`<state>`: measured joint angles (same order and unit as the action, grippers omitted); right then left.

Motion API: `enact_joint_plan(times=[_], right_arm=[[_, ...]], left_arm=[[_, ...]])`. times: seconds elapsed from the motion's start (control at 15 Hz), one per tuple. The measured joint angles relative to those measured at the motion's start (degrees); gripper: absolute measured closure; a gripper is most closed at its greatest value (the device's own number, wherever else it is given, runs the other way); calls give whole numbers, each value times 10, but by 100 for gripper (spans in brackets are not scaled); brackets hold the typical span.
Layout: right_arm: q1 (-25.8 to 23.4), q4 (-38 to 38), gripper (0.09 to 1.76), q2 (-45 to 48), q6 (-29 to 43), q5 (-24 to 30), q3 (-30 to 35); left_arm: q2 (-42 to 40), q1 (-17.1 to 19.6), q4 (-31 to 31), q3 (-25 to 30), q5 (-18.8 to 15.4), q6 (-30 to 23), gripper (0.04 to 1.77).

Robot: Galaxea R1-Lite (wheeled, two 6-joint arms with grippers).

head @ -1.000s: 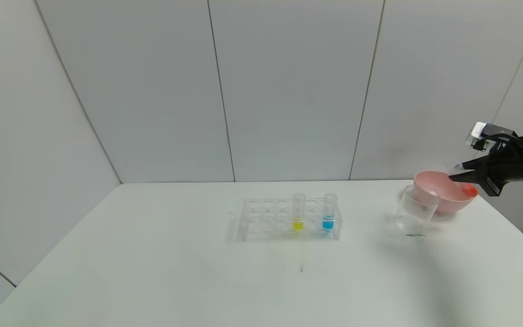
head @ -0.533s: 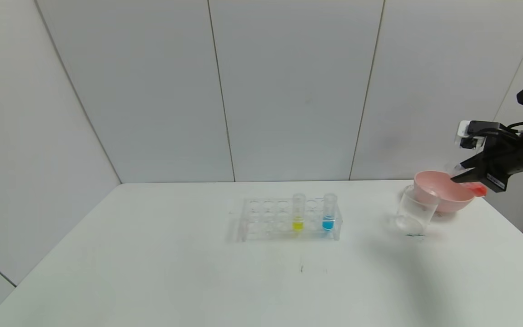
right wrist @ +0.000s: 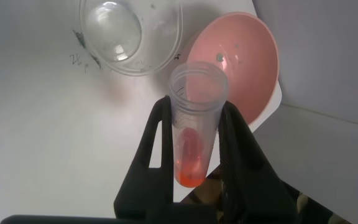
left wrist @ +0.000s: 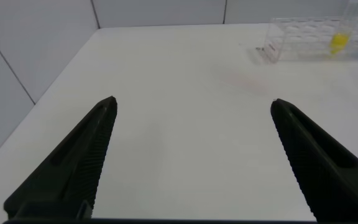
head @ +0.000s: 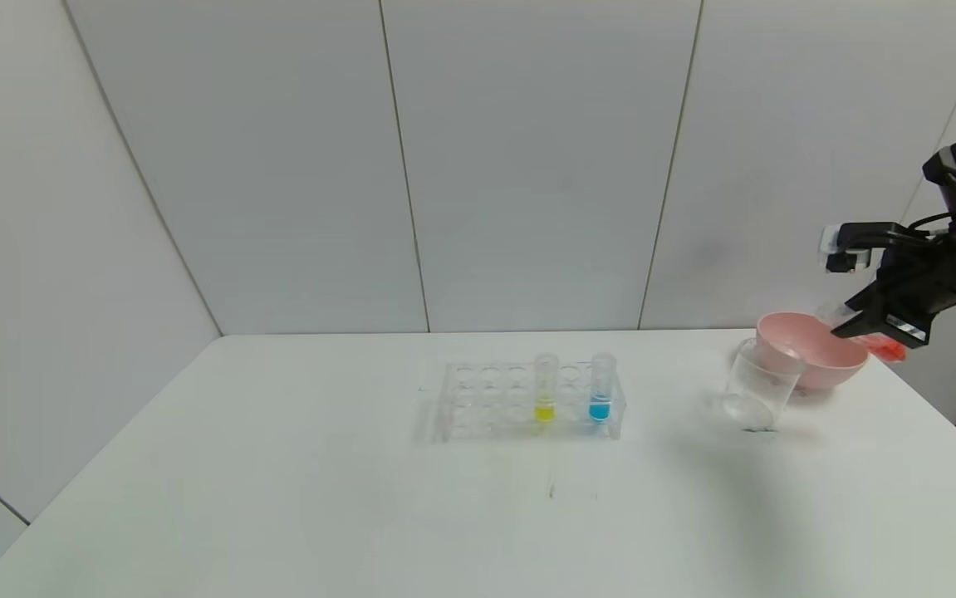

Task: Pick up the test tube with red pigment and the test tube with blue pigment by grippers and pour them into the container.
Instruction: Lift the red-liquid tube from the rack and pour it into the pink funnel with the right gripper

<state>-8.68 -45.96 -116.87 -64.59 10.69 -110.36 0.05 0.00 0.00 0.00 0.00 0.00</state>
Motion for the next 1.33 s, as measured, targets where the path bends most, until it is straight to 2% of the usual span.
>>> enact_joint_plan(times=[0.33, 1.13, 1.33], right_arm=[[11, -41, 136, -23, -1, -59, -31], [74, -24, 136, -41, -2, -203, -42], [85, -24, 136, -47, -7, -210, -43]], left_arm=[[0, 0, 0, 0, 0, 0, 5], [0, 0, 0, 0, 0, 0, 5], [0, 0, 0, 0, 0, 0, 5]])
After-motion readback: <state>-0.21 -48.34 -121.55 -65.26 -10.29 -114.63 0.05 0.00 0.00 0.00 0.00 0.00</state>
